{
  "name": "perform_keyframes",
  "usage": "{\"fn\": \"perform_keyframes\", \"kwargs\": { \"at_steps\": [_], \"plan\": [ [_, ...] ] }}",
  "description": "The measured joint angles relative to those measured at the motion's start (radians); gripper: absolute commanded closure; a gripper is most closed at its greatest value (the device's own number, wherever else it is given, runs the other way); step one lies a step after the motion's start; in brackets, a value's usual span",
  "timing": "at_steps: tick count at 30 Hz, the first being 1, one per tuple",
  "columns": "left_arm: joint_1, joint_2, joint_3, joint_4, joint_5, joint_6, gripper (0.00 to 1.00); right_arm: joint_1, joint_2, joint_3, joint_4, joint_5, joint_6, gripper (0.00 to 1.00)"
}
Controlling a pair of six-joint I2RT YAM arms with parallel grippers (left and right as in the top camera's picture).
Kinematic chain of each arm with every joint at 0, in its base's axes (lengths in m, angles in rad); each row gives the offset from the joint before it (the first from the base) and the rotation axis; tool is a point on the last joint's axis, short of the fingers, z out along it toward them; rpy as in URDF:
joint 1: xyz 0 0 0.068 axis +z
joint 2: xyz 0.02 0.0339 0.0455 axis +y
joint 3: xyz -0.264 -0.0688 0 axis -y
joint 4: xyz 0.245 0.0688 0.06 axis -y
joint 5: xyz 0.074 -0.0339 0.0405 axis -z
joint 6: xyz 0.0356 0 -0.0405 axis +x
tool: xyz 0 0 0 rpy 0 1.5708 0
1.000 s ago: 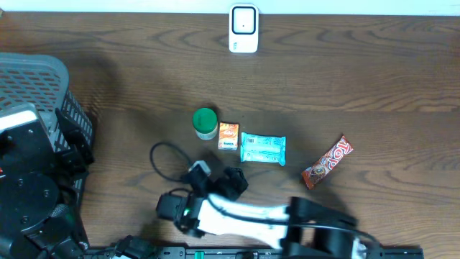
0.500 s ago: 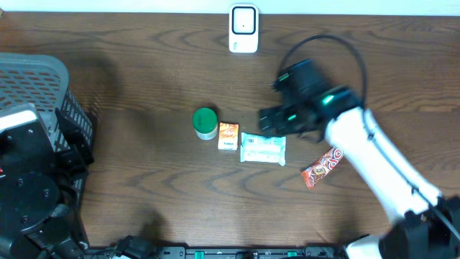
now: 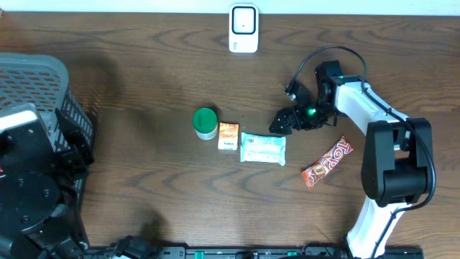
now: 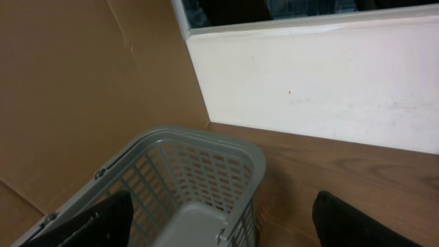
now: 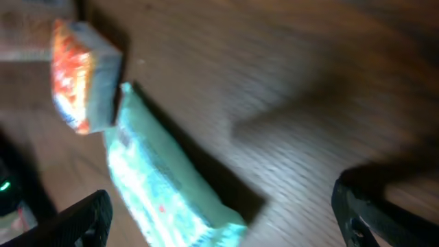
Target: Scan the item barcode
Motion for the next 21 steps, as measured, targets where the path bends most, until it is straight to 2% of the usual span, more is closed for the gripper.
{"fn": "perform_keyframes", "kwargs": {
  "at_steps": [5, 10, 11, 12, 15, 16, 21],
  "plan": [
    [0.0, 0.0, 0.0, 0.0, 0.0, 0.0, 0.16, 0.042, 0.021, 0.015, -0.089, -0.036, -0.068, 0.01],
    [0.0, 0.0, 0.0, 0.0, 0.0, 0.0, 0.16, 0.102, 0.02, 0.015, -0.127, 0.0, -0.077, 0.01],
    [0.0, 0.0, 0.0, 0.0, 0.0, 0.0, 0.16, 0.113, 0.018, 0.014, -0.124, 0.016, -0.072, 0.08],
    [0.0, 0.0, 0.0, 0.0, 0.0, 0.0, 0.16, 0.119, 0.011, 0.011, -0.119, 0.035, -0.066, 0.23],
    [0.0, 0.0, 0.0, 0.001, 0.0, 0.0, 0.16, 0.138, -0.009, -0.04, -0.037, 0.099, -0.04, 0.87],
    [0.0, 0.0, 0.0, 0.0, 0.0, 0.0, 0.16, 0.142, -0.011, -0.058, -0.016, 0.109, -0.036, 0.99],
    [0.0, 0.0, 0.0, 0.0, 0.0, 0.0, 0.16, 0.148, -0.012, -0.111, 0.028, 0.077, -0.009, 0.99]
  ]
}}
